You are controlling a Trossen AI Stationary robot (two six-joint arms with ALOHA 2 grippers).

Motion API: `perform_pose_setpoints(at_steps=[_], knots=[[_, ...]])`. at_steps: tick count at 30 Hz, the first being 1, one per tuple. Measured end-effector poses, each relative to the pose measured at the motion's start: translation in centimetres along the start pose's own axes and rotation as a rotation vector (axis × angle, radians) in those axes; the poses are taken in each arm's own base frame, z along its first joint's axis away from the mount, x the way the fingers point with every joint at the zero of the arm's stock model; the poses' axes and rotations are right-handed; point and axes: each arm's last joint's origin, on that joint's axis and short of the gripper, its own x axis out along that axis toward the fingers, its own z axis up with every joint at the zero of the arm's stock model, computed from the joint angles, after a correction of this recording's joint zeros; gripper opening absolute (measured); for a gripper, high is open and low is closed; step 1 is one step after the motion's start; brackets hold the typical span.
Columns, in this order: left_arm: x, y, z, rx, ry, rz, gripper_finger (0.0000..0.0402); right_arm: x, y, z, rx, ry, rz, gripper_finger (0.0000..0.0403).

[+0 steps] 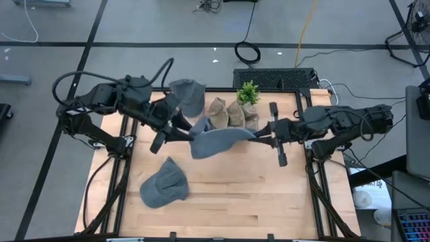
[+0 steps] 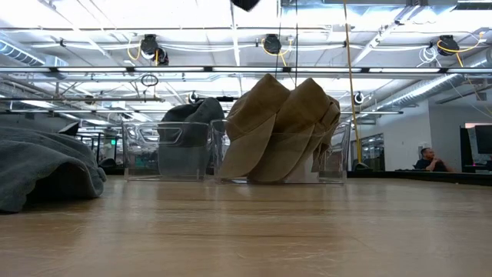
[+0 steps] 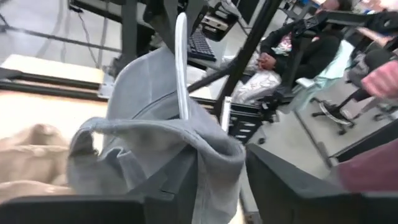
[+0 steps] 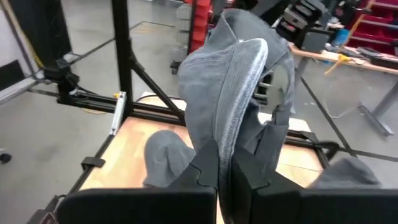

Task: Pick & Place hat
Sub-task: Put the top blue cap into the left transparent bin

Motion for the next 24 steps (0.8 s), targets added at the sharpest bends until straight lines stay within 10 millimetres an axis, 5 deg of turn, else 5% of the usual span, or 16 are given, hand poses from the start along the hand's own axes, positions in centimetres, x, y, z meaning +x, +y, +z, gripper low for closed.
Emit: perform_pose_setpoints(at_steps=[15, 24], knots=[[-5.3, 3.4, 0.0, 0.05, -0.015, 0.199, 0.0249, -6.1, -1.5, 0.3, 0.017, -0.044, -0.129, 0.0001], [-9.4, 3.6, -1.1, 0.054, -0.007, 0.292, 0.0344, -9.2, -3.2, 0.3, 0.153, -0.105, -0.298, 0.0]])
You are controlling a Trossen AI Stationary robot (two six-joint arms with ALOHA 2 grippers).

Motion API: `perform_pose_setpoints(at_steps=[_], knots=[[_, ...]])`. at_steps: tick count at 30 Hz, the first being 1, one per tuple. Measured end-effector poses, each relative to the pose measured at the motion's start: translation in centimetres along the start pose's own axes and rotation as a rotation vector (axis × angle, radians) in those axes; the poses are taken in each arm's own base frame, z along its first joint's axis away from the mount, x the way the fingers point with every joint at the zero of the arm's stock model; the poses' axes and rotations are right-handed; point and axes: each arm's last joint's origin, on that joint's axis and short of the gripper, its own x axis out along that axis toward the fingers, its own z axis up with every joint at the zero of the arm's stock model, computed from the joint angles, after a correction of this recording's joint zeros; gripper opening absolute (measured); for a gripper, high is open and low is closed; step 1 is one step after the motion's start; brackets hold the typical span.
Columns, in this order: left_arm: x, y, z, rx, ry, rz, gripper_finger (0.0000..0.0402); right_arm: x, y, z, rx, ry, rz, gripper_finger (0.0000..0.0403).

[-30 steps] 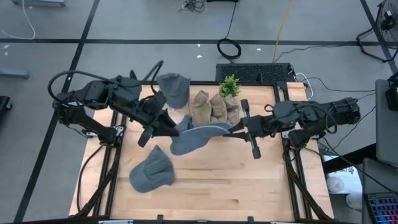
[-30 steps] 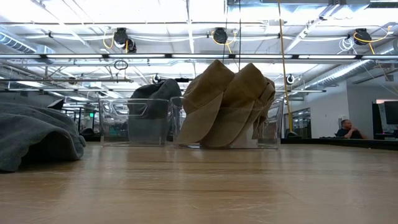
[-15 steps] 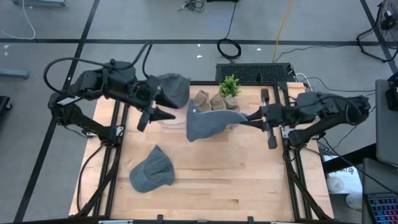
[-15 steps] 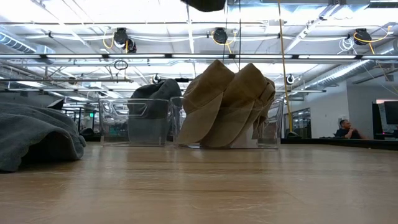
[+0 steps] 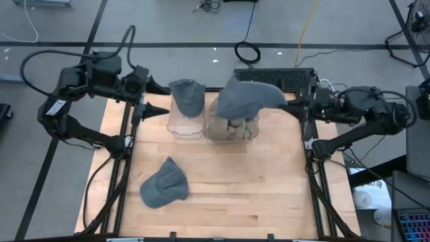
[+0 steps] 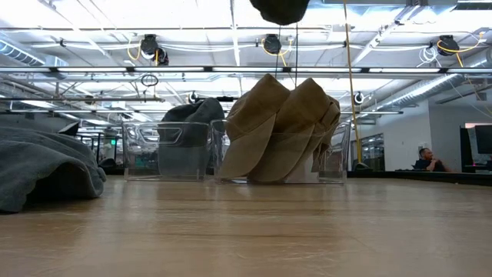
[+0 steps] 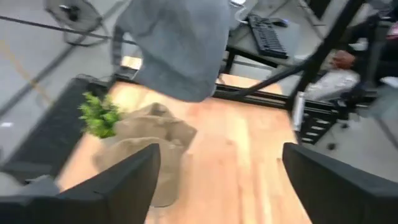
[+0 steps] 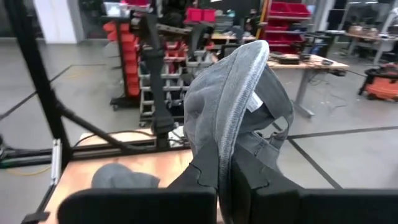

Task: Pick & Place hat
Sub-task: Put the top blue cap into the left transparent bin

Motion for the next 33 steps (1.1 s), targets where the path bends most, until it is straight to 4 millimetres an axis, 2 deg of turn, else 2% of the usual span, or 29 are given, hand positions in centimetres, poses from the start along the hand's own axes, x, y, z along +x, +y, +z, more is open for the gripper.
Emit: perform_pose_setpoints(at_steps=[6, 10, 16, 24, 33], knots=[[-2.0, 0.2, -0.1, 0.117, -0.062, 0.131, 0.0384, 0.1, -0.9, 0.3, 0.045, -0.036, -0.067, 0.0], [-2.3, 0.2, 0.5, 0.187, -0.121, 0.153, 0.0392, 1.7, -1.0, 0.7, 0.069, -0.131, -0.105, 0.0], [-1.9, 0.3, 1.5, 0.214, -0.207, 0.184, 0.0392, 4.8, -0.9, 0.4, 0.011, -0.238, -0.151, 0.0], [-0.5, 0.5, 2.5, 0.298, -0.252, 0.2, 0.0392, 7.7, -0.5, 0.4, -0.007, -0.359, -0.126, 0.0], [2.5, 1.3, 3.6, 0.342, -0.267, 0.224, 0.0392, 8.2, -0.3, 0.7, -0.011, -0.403, -0.111, 0.0]])
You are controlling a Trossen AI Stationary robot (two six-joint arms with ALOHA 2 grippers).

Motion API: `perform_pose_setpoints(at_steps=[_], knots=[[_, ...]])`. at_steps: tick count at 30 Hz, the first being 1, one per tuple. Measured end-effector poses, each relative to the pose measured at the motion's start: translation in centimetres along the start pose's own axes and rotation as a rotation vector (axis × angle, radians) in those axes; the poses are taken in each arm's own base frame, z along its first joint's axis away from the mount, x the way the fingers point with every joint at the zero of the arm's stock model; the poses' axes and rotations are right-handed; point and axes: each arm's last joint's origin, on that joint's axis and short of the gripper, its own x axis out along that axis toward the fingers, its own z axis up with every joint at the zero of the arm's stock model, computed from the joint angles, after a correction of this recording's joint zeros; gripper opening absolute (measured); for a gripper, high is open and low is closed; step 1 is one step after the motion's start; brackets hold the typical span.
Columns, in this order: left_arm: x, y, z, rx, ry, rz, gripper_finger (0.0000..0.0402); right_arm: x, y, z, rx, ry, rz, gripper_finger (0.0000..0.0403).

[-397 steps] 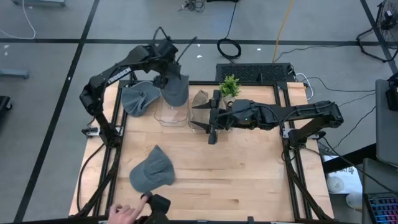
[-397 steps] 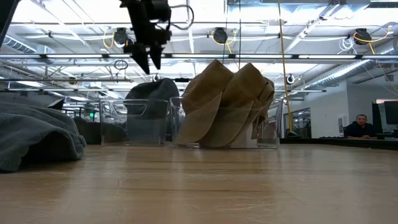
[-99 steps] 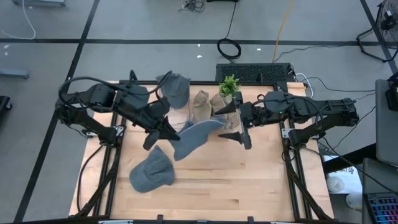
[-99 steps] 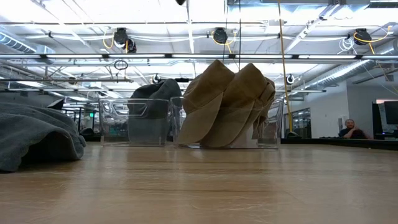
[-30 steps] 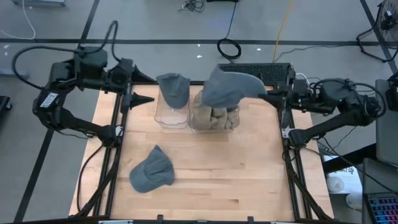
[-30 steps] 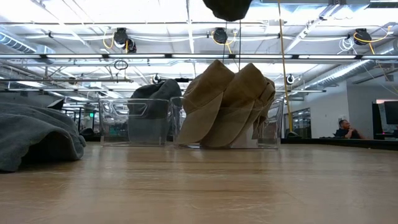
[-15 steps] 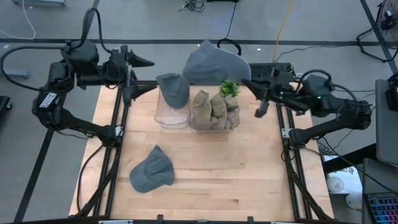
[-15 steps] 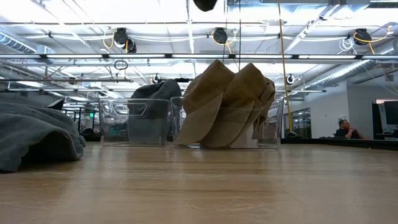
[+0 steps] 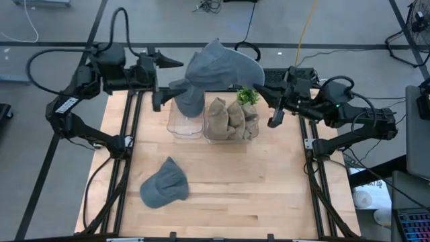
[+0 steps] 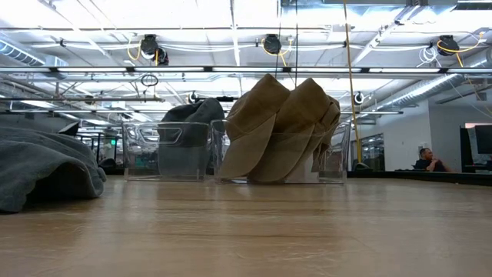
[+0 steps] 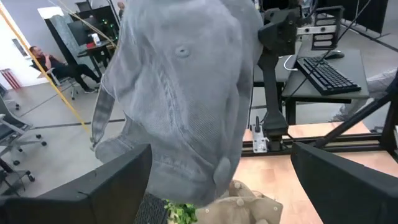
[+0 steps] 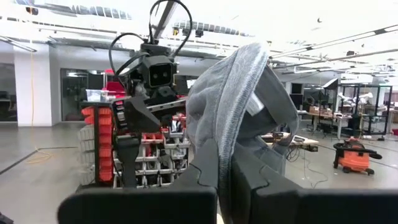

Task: Pick & Place hat
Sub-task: Put the top blue cap into the left transparent bin

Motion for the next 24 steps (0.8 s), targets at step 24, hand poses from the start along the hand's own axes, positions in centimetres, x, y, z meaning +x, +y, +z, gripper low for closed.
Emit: perform_pose_setpoints(at_steps=[24], knots=[[3.4, -0.1, -0.5, -0.062, 0.022, -0.011, 0.0294, -1.1, -0.4, 1.0, 0.024, -0.035, 0.026, 0.0]])
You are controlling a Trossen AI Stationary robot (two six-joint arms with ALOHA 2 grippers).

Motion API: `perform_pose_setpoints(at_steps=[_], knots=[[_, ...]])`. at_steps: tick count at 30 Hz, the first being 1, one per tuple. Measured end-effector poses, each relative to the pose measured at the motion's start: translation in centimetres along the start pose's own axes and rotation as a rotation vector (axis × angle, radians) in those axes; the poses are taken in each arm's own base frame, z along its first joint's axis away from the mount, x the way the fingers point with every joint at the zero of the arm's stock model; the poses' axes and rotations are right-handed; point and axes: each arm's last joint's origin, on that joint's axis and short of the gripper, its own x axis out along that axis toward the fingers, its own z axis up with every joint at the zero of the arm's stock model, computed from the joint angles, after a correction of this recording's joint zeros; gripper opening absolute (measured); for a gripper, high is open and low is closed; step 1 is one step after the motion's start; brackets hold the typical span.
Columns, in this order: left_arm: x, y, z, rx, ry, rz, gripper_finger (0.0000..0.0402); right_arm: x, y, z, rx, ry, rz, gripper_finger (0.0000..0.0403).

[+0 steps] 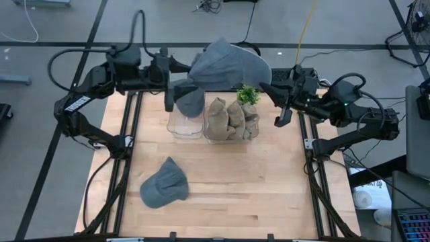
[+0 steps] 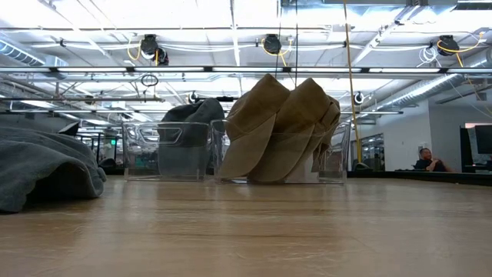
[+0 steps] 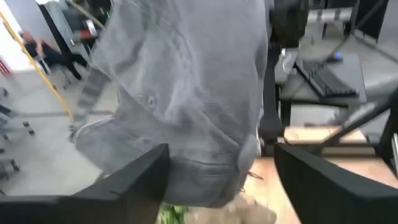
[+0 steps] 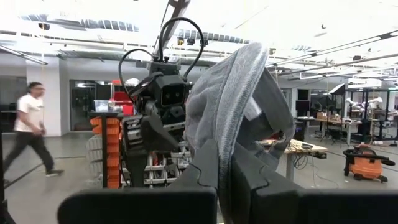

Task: Pick & Place hat
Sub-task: Put the top blue cap into the left transparent bin

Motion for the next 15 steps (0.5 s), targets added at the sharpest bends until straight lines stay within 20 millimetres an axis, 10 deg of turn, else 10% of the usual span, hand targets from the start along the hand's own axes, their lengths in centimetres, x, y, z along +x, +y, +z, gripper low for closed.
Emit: perform_pose_setpoints(at_steps=[15], knots=[[-0.01, -0.65, 0.74, -0.049, -0.074, -0.07, 0.0082, 0.08, 0.12, -0.23, 0.021, 0.017, 0.027, 0.0]])
